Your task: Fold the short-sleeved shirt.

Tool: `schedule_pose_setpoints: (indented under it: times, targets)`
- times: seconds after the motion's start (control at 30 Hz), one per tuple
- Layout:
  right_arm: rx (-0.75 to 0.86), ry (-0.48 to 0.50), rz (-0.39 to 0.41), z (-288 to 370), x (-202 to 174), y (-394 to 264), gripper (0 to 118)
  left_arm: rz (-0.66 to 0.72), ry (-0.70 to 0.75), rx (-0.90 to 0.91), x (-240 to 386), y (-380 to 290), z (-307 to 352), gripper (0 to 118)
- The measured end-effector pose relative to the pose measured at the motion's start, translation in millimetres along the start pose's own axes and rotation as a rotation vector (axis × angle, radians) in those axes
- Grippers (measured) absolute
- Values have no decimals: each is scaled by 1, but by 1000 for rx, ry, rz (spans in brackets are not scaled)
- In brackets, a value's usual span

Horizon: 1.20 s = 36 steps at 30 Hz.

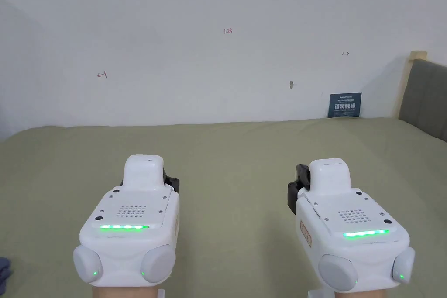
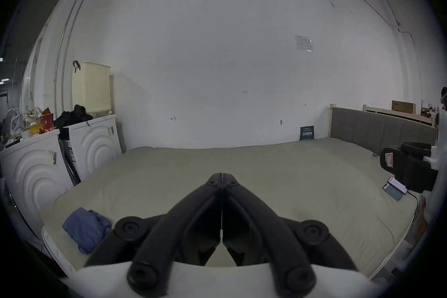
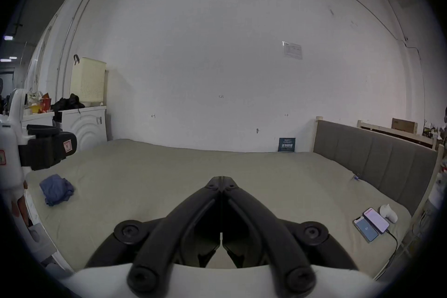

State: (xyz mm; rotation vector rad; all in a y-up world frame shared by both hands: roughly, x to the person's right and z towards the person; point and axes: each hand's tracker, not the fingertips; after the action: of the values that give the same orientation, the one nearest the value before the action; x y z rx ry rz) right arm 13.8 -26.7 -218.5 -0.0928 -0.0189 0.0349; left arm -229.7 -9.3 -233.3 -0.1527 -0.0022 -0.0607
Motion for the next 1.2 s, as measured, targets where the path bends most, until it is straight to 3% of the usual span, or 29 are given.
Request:
schedule_pose_setpoints:
  times: [0.1, 0.13, 0.17, 0.2, 0.23, 0.27, 0.3, 0.37, 0.9, 1.07, 1.2]
  targets:
    - [5, -3, 1, -1, -1, 2, 0, 8, 7, -1, -3, -1, -3, 2]
    - [7, -10, 1, -1, -2, 3, 1, 18, 8, -1, -3, -1, -3, 12]
    - [11, -11, 2, 0, -2, 4, 8, 18, 9, 3, -4, -3, -2, 39]
    - [15, -14, 0, 0, -3, 5, 28, 9, 7, -9, -4, -4, -4, 80]
    - [9, -15, -1, -2, -4, 7, 84, -6, 9, -43, -2, -4, -9, 118]
    - [-24, -26, 1, -6, -4, 7, 118, 8, 0, -3, 1, -5, -1, 118]
    - [81, -11, -40, -1, -5, 9, 115, -7, 16, -4, 6, -2, 8, 118]
    - [12, -24, 2, -2, -9, 12, 118, -8, 13, -6, 9, 3, 16, 118]
    - [29, -36, -35, 0, -4, 10, 118, -26, -6, -66, -1, 8, -6, 118]
    - [23, -20, -18, 0, -8, 11, 118, 32, -95, -63, -8, 6, -3, 118]
    - [22, -16, -8, 0, -10, 12, 118, 67, -63, -39, -10, 8, 1, 118]
